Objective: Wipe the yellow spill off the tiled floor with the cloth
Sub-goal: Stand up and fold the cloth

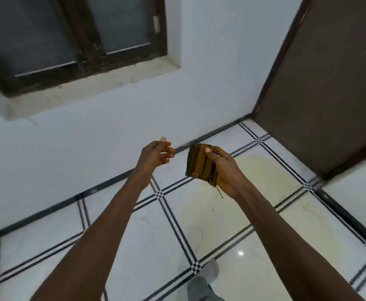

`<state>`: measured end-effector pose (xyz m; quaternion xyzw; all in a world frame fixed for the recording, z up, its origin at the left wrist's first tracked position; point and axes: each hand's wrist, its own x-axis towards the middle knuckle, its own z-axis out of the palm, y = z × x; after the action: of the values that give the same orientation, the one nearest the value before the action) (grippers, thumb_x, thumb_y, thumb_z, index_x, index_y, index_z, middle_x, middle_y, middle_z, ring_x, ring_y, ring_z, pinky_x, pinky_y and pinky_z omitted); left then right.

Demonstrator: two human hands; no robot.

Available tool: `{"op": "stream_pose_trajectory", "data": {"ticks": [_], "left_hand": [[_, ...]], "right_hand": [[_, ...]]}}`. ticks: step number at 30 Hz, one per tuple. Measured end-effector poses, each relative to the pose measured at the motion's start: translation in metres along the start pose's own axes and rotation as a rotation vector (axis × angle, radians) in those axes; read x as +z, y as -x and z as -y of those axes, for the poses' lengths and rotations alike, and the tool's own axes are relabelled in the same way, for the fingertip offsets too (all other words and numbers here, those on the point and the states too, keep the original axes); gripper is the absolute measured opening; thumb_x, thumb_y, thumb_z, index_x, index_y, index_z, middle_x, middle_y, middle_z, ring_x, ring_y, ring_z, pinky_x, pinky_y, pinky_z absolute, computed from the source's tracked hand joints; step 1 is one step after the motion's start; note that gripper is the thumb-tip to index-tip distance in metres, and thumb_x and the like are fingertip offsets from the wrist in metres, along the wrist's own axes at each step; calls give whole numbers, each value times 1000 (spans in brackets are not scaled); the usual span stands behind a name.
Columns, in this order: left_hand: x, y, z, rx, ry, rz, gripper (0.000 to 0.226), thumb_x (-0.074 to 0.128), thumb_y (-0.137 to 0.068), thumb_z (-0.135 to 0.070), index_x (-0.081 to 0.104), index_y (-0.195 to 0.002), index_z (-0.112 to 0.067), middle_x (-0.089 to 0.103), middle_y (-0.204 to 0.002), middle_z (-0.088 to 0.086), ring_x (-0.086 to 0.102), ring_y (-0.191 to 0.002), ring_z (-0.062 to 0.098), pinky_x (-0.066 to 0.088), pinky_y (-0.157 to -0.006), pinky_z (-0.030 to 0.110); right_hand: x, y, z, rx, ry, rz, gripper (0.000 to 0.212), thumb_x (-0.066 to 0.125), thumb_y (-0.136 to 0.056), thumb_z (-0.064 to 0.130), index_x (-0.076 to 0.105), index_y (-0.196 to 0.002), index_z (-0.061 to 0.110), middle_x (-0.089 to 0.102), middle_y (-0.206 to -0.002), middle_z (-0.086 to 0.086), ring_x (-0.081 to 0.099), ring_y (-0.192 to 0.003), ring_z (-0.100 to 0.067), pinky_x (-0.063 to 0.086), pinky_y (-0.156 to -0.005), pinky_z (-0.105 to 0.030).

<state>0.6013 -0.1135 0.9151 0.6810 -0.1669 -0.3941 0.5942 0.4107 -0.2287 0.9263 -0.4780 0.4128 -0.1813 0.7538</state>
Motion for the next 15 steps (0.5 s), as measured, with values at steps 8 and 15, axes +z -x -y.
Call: {"op": "stream_pose_trajectory", "data": {"ticks": [8, 15], "left_hand": [[-183, 132, 41, -14, 150, -323, 40, 52, -106, -42, 71, -117, -9, 78, -112, 13, 75, -103, 27, 59, -92, 34], [-343, 272, 81, 29, 406, -703, 40, 50, -107, -42, 70, -116, -9, 77, -106, 9, 75, -101, 23, 58, -92, 34]], "right_hand": [[181, 50, -67, 66, 106, 326, 27, 59, -107, 27, 65, -128, 11, 77, -123, -13, 76, -110, -30, 64, -89, -49], [359, 118, -137, 146, 266, 693, 29, 68, -101, 17, 66, -130, 15, 77, -121, -14, 74, -114, -31, 55, -107, -51]]}}
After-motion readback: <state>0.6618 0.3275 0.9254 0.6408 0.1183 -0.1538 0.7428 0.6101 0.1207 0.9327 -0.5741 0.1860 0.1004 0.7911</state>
